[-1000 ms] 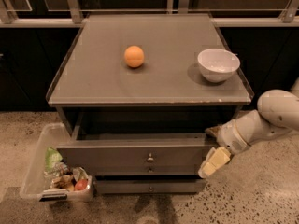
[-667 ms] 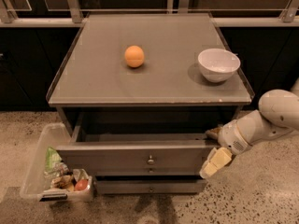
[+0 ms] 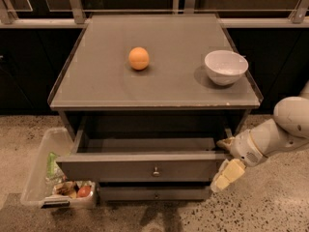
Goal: Open top drawer
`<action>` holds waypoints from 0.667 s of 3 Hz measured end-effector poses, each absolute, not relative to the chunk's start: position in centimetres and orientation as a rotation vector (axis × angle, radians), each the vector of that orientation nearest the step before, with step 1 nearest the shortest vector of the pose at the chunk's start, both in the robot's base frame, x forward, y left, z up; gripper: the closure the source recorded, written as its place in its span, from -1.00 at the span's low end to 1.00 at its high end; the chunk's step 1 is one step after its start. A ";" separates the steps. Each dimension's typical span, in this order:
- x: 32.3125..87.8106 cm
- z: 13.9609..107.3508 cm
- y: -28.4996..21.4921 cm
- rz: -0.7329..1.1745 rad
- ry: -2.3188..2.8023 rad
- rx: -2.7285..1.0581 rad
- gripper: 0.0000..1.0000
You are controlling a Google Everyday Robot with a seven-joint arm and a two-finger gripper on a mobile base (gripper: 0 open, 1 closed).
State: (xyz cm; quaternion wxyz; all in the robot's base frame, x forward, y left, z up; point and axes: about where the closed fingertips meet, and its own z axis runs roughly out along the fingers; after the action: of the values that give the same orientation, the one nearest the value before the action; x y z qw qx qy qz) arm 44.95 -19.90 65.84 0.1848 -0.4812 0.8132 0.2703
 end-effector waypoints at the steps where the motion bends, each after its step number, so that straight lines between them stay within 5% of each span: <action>1: 41.5 66.9 -20.7 0.770 2.361 -1.295 -1.00; 2: 41.5 67.3 -20.6 0.771 2.361 -1.295 -1.00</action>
Offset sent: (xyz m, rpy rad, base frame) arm -0.1503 -0.0244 0.0504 -0.0488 0.1387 -0.2031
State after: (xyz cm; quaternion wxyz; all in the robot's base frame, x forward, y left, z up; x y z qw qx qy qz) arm 41.48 -20.61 67.33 0.1696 -0.4556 0.8308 0.2711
